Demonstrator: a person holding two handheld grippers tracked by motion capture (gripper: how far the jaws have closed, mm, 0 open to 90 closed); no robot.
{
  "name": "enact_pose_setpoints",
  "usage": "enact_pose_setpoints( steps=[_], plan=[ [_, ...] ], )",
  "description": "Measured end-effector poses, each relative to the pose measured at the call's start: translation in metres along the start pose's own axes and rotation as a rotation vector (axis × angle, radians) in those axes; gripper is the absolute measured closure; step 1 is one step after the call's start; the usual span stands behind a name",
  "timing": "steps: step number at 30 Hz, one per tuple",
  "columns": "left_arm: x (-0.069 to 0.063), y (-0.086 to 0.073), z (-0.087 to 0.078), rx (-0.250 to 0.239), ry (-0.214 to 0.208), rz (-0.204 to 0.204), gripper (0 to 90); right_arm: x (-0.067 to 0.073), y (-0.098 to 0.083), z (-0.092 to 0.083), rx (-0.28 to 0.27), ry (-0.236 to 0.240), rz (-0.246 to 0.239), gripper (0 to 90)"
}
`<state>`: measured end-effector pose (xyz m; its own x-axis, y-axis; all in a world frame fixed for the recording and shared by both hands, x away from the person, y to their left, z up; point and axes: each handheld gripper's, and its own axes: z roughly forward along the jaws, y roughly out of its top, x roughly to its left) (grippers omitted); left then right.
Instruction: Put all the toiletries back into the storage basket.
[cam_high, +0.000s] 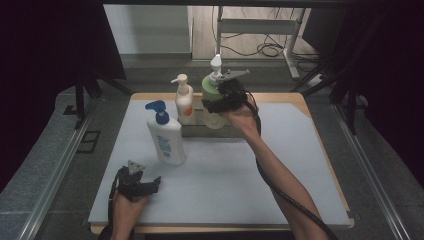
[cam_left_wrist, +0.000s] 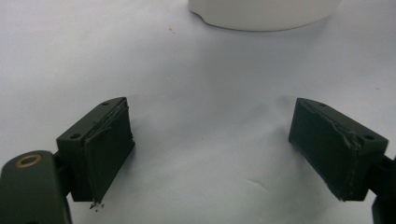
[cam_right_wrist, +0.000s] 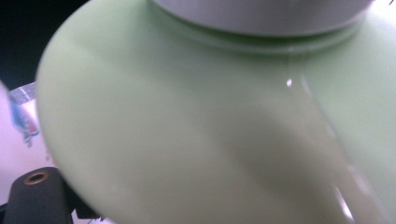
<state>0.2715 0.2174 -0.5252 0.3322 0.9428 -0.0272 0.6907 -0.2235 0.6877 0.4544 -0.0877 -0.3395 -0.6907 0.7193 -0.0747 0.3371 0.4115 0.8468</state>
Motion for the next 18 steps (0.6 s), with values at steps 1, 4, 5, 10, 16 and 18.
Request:
enact_pose_setpoints(
  steps=[1,4,5,10,16,18],
  plan=[
    [0.0,0.0,0.0,0.001,0.0,0.0,12.9,-0.001,0.0,0.002,-0.001,-0.003,0.002,12.0],
    [0.0,0.0,0.0,0.0,-0.001,0.0,12.9,-0.003,0.002,0.007,-0.003,-0.012,0.013,12.0],
    [0.0,0.0,0.0,0.0,-0.001,0.0,12.9,-0.004,0.002,0.008,-0.003,-0.016,0.015,12.0],
    [0.0,0.0,0.0,0.0,0.0,-0.003,12.9,-0.008,0.004,0.016,-0.002,-0.029,0.02,12.0],
    [0.0,0.0,0.0,0.002,-0.001,-0.001,12.9,-0.012,0.003,0.025,-0.001,-0.045,0.012,12.0],
    [0.0,0.0,0.0,0.002,-0.001,-0.002,12.9,-0.013,0.002,0.03,0.0,-0.049,0.007,12.0]
  ],
)
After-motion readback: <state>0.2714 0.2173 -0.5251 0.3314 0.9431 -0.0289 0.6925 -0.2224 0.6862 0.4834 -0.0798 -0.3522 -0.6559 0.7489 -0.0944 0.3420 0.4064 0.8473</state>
